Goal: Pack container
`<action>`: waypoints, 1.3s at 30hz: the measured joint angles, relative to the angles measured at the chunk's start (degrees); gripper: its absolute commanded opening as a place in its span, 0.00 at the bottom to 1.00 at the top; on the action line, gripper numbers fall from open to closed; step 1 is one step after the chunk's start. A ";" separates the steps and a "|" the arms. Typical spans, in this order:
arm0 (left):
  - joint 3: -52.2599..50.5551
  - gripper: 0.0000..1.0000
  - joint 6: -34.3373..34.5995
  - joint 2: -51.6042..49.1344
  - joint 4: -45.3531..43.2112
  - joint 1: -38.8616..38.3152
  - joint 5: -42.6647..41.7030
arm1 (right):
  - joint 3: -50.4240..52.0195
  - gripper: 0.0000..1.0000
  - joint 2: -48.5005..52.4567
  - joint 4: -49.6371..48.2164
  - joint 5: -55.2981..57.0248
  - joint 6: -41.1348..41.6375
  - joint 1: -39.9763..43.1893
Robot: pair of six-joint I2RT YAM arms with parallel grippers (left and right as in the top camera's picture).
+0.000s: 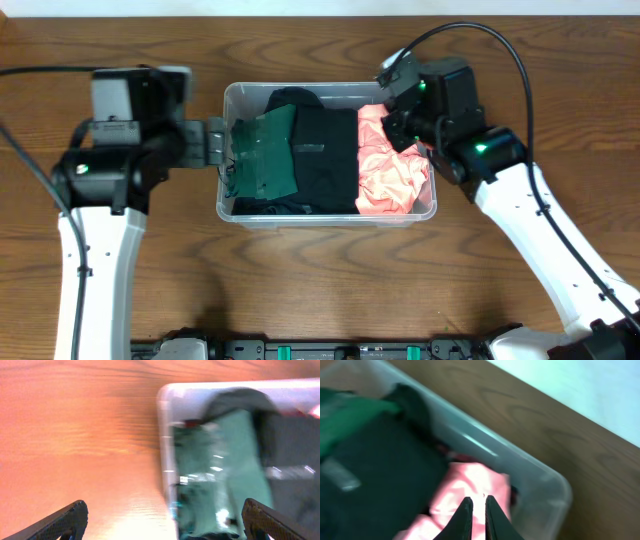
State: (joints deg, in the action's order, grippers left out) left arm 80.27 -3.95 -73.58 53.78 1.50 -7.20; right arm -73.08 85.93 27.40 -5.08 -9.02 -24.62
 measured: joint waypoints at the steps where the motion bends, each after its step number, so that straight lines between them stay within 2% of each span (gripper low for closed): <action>1: 0.00 0.98 0.96 -0.04 0.00 1.09 0.92 | 0.00 0.08 0.66 -0.33 -0.76 -0.39 -0.68; 7: 0.00 0.98 6.10 -2.32 0.17 7.96 4.20 | 0.00 0.06 9.97 -5.01 -3.21 -1.42 -3.58; 12: 0.00 0.98 7.63 -3.93 1.18 10.14 4.70 | -0.39 0.05 19.32 -6.73 -2.32 -1.68 -3.96; 14: 0.00 0.98 8.07 -4.72 1.36 10.23 4.74 | -1.33 0.04 20.59 -6.95 -1.81 -1.66 -3.69; 17: -0.02 0.98 8.39 -5.62 1.38 10.25 4.83 | -1.77 0.09 20.57 -6.38 -1.27 -1.53 -3.74; 19: -0.02 0.98 8.46 -5.81 1.36 10.25 4.83 | -1.86 0.15 20.11 -5.97 0.04 -0.90 -3.78; 21: -0.02 0.98 8.46 -5.81 1.36 10.25 4.85 | -1.81 0.26 18.91 -5.25 1.75 0.04 -3.78; 23: -0.02 0.98 8.46 -5.81 1.31 10.25 4.85 | -1.44 0.43 16.41 -4.50 4.63 1.14 -3.74; 25: -0.04 0.98 8.46 -5.81 1.31 10.25 4.85 | -1.05 0.47 12.85 -3.74 7.61 2.29 -3.30; 26: -0.04 0.98 8.44 -5.81 1.31 10.25 4.85 | -1.03 0.56 10.75 -3.30 8.92 2.89 -2.80; 27: -0.04 0.98 8.44 -5.84 1.31 10.25 4.85 | -1.03 0.75 8.09 -2.84 10.29 3.80 -1.88; 28: -0.04 0.98 8.39 -5.86 1.33 10.25 4.85 | -1.05 0.99 4.81 -2.29 11.69 4.66 -0.39; 33: -0.04 0.98 8.39 -6.64 1.33 10.25 4.85 | -1.14 0.99 -2.80 1.75 13.99 8.59 6.69; 39: -0.04 0.98 7.98 -7.32 3.26 10.25 4.35 | -1.09 0.99 -4.48 10.21 13.88 15.50 13.99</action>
State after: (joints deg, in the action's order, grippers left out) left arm 80.23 4.03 -80.90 57.04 11.75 -2.85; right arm -74.17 81.45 37.60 8.80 6.48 -10.63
